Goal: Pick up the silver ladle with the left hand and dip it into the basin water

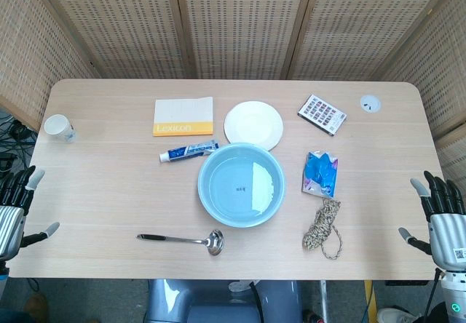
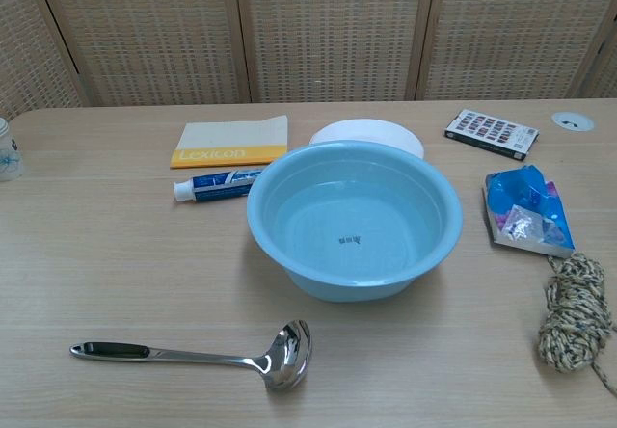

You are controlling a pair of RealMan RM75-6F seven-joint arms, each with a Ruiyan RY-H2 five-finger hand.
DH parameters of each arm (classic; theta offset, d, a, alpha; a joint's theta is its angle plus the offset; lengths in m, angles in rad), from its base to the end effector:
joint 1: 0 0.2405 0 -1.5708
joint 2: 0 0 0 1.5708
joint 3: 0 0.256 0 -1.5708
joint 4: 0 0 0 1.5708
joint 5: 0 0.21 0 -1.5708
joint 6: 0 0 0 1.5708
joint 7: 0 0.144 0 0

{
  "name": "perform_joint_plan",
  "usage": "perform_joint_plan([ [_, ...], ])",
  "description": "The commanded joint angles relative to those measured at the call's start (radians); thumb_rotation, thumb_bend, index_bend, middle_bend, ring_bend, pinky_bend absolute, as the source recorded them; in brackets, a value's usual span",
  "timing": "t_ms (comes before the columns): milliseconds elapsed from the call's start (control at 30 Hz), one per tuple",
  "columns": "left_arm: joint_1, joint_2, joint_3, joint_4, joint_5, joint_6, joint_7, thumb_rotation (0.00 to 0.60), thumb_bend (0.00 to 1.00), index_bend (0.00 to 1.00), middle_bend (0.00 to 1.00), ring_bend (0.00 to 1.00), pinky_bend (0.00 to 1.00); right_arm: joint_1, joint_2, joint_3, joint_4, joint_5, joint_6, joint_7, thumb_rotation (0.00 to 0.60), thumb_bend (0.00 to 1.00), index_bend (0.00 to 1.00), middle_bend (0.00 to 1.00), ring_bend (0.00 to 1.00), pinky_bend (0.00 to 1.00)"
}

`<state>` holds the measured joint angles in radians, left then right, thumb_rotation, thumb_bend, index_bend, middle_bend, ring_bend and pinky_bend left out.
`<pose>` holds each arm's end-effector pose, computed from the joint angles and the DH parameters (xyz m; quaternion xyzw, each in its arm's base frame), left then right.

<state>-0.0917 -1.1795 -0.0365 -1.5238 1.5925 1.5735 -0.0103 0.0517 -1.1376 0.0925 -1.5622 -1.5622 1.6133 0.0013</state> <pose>-0.3055 0.1802 0.1520 -0.6095 -0.3392 -0.4246 0.5772 -0.3059 -0.1781 0.1770 0.5760 -0.3246 0.4324 0.6131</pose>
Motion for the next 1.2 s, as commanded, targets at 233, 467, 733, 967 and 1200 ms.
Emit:
perform_joint_plan([
  [233,-0.010,-0.012,0.010,0.001,0.010,-0.021,0.018,0.600,0.00,0.00,0.00,0.00,0.00,-0.002,0.008,-0.003,-0.007,0.008,-0.012,-0.008,0.600,0.00,0.00,0.00,0.00,0.00],
  [467,-0.076,-0.059,0.047,-0.023,0.039,-0.157,0.033,0.600,0.00,0.00,0.63,0.76,0.61,-0.003,0.011,-0.009,-0.013,0.013,-0.025,-0.022,0.600,0.00,0.00,0.00,0.00,0.00],
  [733,-0.153,-0.165,0.047,-0.057,0.008,-0.313,0.188,0.600,0.00,0.12,0.91,0.99,1.00,0.001,0.017,-0.005,-0.017,0.028,-0.043,-0.012,0.600,0.00,0.00,0.00,0.00,0.00],
  [967,-0.220,-0.224,0.037,-0.157,-0.152,-0.503,0.339,0.600,0.01,0.31,0.94,1.00,1.00,0.005,0.022,-0.006,-0.019,0.043,-0.066,-0.004,0.600,0.00,0.00,0.00,0.00,0.00],
  [1200,-0.239,-0.321,0.029,-0.124,-0.251,-0.531,0.453,0.600,0.26,0.39,0.94,1.00,1.00,0.009,0.023,-0.005,-0.017,0.054,-0.080,-0.005,0.600,0.00,0.00,0.00,0.00,0.00],
])
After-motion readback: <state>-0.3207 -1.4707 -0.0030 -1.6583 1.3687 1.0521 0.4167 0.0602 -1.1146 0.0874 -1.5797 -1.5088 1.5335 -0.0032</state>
